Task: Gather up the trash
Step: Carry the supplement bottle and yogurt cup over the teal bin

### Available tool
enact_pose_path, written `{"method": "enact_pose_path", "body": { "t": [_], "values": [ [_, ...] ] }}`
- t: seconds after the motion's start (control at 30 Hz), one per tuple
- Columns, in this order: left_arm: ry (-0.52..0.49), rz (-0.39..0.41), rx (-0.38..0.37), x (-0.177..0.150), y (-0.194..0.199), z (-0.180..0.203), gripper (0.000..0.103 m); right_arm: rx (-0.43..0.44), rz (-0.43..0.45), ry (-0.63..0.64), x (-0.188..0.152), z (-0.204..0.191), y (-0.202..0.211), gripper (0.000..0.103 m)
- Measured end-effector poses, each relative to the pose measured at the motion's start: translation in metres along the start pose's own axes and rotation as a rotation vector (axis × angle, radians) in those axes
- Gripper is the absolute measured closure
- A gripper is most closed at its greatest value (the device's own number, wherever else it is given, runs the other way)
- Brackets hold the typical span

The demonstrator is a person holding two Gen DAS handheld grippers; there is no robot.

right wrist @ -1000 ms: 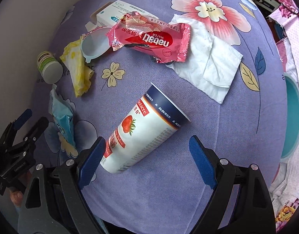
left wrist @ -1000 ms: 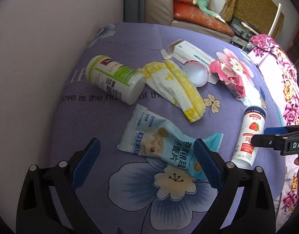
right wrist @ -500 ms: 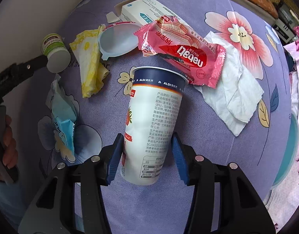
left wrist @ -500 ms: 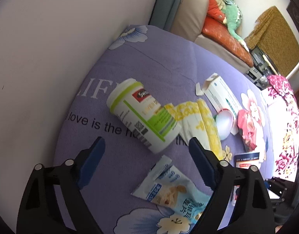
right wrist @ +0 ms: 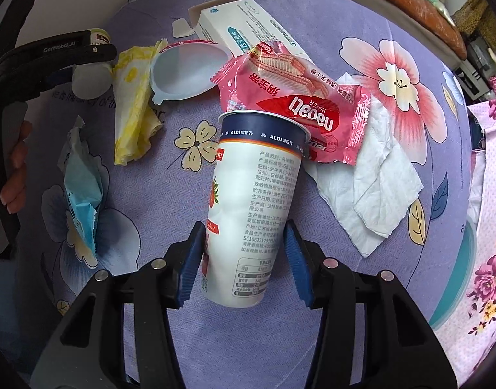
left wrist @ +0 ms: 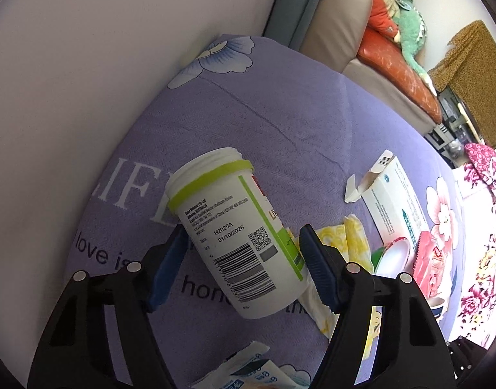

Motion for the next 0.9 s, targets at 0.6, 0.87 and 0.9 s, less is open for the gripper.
{"method": "enact_pose_path", "body": {
  "t": [0.6, 0.87, 0.9],
  "values": [
    [-0.189, 0.058, -0.077, -0.055, 0.045, 0.008, 0.048, 0.069, 0.066, -0.015, -0.034, 0.03, 0.02, 0.056],
    [-0.327, 0.069, -0.147, -0.097, 0.075, 0.063, 0.048, 0.056, 0.138, -0.058, -0.072, 0.05, 0.057, 0.056],
    [-0.354, 0.069, -0.15, -0.103, 0.077, 0.073, 0.048, 0.051, 0.147, -0.067, -0.078, 0.056, 0.063, 0.056]
  ]
}}
Point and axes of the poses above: each gripper's, at about its wrist camera, not at the fingertips, and y roughly against the way its jaws point, z to its right, x to its top, the point moved 1 cm from there along -y, roughly the way its jaws point, and after that the axes turned 5 degrees about y, right-handed, at the moved point
